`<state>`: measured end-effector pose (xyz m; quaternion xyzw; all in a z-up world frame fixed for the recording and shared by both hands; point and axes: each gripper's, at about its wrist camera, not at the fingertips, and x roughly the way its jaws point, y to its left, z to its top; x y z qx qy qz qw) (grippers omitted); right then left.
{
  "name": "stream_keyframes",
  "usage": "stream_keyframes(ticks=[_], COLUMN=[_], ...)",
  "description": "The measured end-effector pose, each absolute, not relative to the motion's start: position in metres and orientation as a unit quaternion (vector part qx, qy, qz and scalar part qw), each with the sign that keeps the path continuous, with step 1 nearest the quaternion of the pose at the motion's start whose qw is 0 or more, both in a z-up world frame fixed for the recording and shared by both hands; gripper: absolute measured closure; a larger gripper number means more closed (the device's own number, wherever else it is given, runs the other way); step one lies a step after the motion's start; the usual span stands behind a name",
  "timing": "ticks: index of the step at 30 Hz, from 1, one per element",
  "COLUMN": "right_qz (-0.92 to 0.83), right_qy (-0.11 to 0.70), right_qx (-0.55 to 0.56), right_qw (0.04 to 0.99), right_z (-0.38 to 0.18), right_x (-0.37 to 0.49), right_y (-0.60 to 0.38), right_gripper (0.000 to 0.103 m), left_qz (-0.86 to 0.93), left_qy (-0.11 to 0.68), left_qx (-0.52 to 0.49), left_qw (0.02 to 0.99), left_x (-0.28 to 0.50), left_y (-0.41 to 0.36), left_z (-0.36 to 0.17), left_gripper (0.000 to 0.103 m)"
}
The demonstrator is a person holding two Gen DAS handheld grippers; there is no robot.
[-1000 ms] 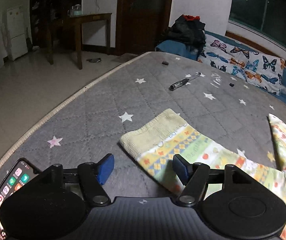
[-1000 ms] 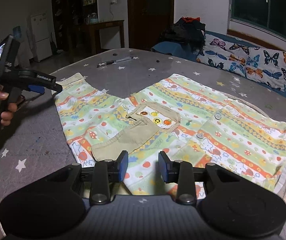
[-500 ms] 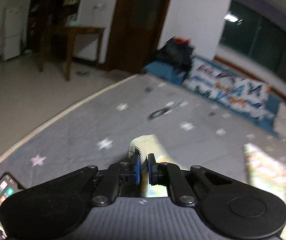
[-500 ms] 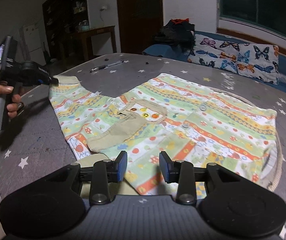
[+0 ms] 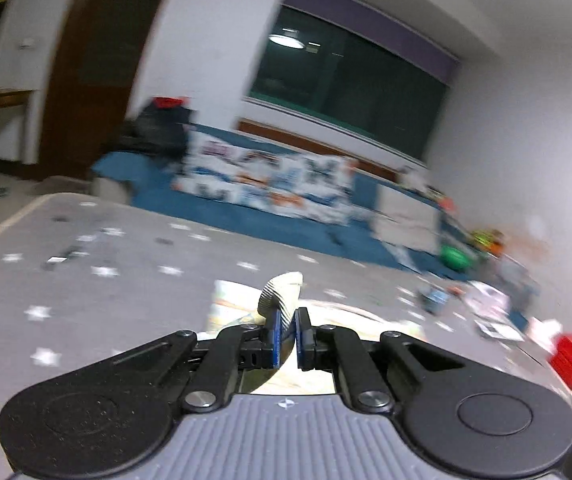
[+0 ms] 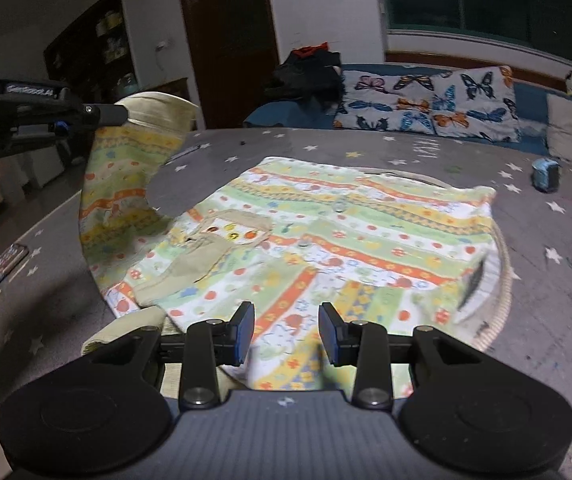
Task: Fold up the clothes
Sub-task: 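Grasp the khaki sleeve cuff with the left gripper and lift it, then fold the held sleeve across the shirt body and open the left gripper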
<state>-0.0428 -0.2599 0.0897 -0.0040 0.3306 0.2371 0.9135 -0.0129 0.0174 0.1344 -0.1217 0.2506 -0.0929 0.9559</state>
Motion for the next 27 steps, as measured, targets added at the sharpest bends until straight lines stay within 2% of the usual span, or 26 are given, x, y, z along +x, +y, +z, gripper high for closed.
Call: stream_keyframes(ticks=[5,9,16,19,20,27], right_qz=[0.217,0.199,0.193,0.2,0.202,0.208], right_qy=[0.332,0.335,0.347,0.358,0.361,0.379], right_qx=[0.03,0.063,0.119,0.129,0.128,0.107], right_qw=[0.917,0.919,0.91,0.903,0.901,0.895], right_z=[0.092,0.093,0.092,0.087,0.084,0.07], right_x=[-0.043,-0.043,-0.035,-0.03,-0.028,-0.019], right_y=[-0.286,-0.308,-0.329,-0.324,-0.321,-0.291], right_gripper=[0.068,0.068,0.067,0.067,0.067,0.067], left_qz=[-0.176,-0.218,-0.24,-0.247,-0.246,-0.191], left_qy=[0.259,0.292,0.338,0.335,0.33,0.308], left_qx=[-0.091,-0.048,0.006,0.009,0.013,0.021], left_qw=[0.945,0.93,0.91,0.909,0.911,0.932], left_x=[-0.016,-0.023,-0.036,-0.044,-0.048,-0.061], left_y=[-0.046,-0.082,-0.104,-0.098,-0.094,-0.042], left_z=[0.134,0.106,0.071,0.075,0.078,0.089], left_gripper=[0.095,0.095,0.088,0.069,0.059,0.057])
